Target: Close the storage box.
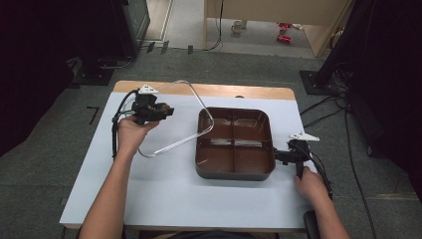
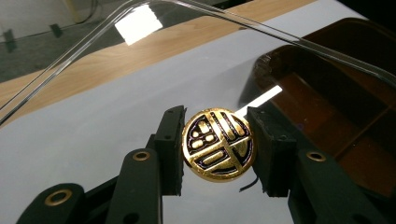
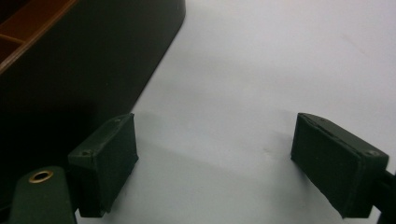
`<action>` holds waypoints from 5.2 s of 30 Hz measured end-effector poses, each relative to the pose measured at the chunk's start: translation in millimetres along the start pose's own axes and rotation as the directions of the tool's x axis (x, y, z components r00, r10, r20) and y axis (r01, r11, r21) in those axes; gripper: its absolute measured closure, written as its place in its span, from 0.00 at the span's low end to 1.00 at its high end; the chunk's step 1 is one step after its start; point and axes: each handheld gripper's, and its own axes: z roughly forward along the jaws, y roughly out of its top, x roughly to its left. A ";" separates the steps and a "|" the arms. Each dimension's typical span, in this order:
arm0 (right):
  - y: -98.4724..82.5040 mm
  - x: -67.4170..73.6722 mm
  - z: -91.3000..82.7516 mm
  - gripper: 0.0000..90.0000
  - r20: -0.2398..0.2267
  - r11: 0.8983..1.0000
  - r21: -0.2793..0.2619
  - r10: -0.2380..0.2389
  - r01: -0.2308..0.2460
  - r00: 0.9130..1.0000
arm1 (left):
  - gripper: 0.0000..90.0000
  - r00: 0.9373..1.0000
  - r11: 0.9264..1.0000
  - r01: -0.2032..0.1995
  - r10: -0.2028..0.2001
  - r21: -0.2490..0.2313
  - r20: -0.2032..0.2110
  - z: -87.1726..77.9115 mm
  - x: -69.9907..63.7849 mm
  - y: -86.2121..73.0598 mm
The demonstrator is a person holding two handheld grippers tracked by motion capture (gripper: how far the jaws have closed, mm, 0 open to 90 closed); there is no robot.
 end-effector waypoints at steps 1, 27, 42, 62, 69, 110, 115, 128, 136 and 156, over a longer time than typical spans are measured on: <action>0.0 0.0 0.0 0.16 0.000 1.000 0.000 0.000 0.000 1.000 | 0.66 1.000 1.000 -0.009 0.009 0.001 0.010 2.4 -3.7 0.3; 0.0 -0.2 0.0 0.16 -0.001 1.000 -0.001 -0.001 0.001 1.000 | 0.66 0.972 0.990 -0.142 0.136 0.018 0.193 47.2 -79.3 5.2; 0.0 0.0 0.0 0.16 -0.001 1.000 0.001 0.002 -0.002 1.000 | 0.66 0.923 0.964 -0.265 0.248 0.019 0.293 75.3 -130.4 13.5; 0.0 -0.2 0.0 0.16 -0.002 1.000 0.000 0.003 -0.003 1.000 | 0.66 0.887 0.943 -0.328 0.289 0.051 0.360 121.0 -156.8 20.5; 0.0 -0.1 0.0 0.16 -0.001 1.000 0.000 0.002 -0.002 1.000 | 0.66 0.892 0.952 -0.298 0.254 0.065 0.373 126.3 -158.7 22.0; 0.1 -0.1 0.1 0.16 -0.001 1.000 0.000 0.003 -0.003 1.000 | 0.32 0.951 0.986 -0.168 0.162 0.001 0.265 39.3 -118.7 -7.7; 0.1 -0.1 0.1 0.16 -0.001 1.000 0.000 0.003 -0.003 1.000 | 0.32 0.958 0.986 -0.167 0.160 0.007 0.237 29.9 -111.9 -17.4; 0.1 -0.1 0.1 0.16 -0.001 1.000 0.000 0.002 -0.002 1.000 | 0.31 0.975 0.988 -0.152 0.147 0.014 0.165 -1.6 -98.6 -49.7; 0.1 -0.1 0.1 0.16 -0.002 1.000 0.000 0.003 -0.003 1.000 | 0.30 0.980 0.987 -0.161 0.160 0.005 0.118 -14.2 -93.1 -73.1; 0.2 0.0 0.0 0.16 -0.002 1.000 0.001 0.004 -0.004 1.000 | 0.27 0.992 0.988 -0.126 0.128 0.087 -0.017 4.2 -78.5 -136.3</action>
